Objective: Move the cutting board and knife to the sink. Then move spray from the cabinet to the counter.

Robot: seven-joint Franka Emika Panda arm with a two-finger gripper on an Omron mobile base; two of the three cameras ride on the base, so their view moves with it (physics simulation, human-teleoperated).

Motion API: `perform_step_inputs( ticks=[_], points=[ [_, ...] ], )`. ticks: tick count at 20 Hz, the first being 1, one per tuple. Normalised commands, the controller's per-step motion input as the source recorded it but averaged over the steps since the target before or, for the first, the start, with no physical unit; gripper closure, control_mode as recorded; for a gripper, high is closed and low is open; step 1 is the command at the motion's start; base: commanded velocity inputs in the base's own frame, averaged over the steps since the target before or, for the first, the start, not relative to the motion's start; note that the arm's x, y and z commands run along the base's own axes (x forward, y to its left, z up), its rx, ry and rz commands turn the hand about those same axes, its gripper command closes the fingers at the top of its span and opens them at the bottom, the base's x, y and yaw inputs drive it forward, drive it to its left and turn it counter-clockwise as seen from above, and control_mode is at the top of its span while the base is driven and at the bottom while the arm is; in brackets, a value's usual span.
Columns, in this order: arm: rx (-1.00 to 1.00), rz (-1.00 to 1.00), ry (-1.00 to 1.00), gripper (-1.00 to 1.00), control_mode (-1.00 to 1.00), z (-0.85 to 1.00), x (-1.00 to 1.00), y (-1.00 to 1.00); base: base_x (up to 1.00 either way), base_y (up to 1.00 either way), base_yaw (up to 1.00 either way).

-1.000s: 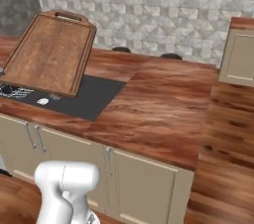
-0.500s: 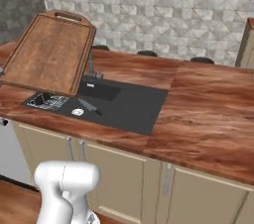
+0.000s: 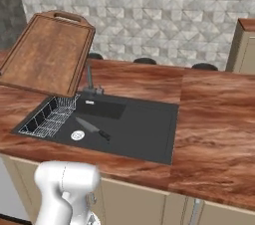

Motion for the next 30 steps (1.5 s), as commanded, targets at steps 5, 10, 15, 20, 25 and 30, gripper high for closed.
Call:
perform_step_inputs(
  ticks=[5,10,15,20,25,30],
  points=[
    [0.0,0.0,0.0,1.0,1.0,0.0,0.0,0.0,0.71,0.06,-0.04],
    [0.0,0.0,0.0,1.0,1.0,0.0,0.0,0.0,0.23,0.09,-0.01],
    [0.0,0.0,0.0,1.0,1.0,0.0,0.0,0.0,0.18,0.39,-0.26],
    [0.0,0.0,0.0,1.0,1.0,0.0,0.0,0.0,0.44,0.6,-0.39],
    [0.0,0.0,0.0,1.0,1.0,0.0,0.0,0.0,0.29,0.4,-0.17],
    [-0.01,0.05,0.04,1.0,-1.0,0.0,0.0,0.06,0.0,0.12,0.0]
  ],
)
